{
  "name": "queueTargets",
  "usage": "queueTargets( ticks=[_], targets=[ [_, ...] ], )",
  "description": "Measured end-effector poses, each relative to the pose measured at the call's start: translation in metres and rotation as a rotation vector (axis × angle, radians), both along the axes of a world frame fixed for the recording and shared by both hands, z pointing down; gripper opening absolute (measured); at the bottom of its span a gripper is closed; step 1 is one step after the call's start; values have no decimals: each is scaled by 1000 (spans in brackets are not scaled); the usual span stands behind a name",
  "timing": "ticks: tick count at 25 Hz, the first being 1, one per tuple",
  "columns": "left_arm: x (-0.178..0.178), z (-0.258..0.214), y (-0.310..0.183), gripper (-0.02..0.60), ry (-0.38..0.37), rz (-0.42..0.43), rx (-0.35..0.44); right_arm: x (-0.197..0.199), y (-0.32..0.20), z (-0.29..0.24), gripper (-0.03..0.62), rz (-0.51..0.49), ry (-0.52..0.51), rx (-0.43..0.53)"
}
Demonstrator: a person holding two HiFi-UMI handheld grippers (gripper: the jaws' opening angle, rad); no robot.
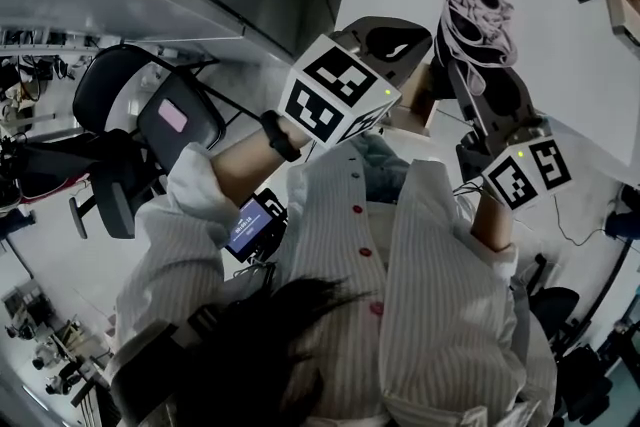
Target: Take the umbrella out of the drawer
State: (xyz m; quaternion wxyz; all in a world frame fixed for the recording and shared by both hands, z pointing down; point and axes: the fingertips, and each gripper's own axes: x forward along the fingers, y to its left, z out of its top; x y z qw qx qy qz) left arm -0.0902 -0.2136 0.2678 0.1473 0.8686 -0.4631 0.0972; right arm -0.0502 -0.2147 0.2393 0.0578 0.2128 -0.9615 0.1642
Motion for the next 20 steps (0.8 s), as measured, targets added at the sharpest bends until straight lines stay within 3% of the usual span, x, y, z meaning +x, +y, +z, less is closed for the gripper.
queueTargets(
  ticks=[20],
  targets=[
    [9, 8, 0, 9, 1, 13, -13, 3, -3, 7, 186, 1, 17, 5]
  ],
)
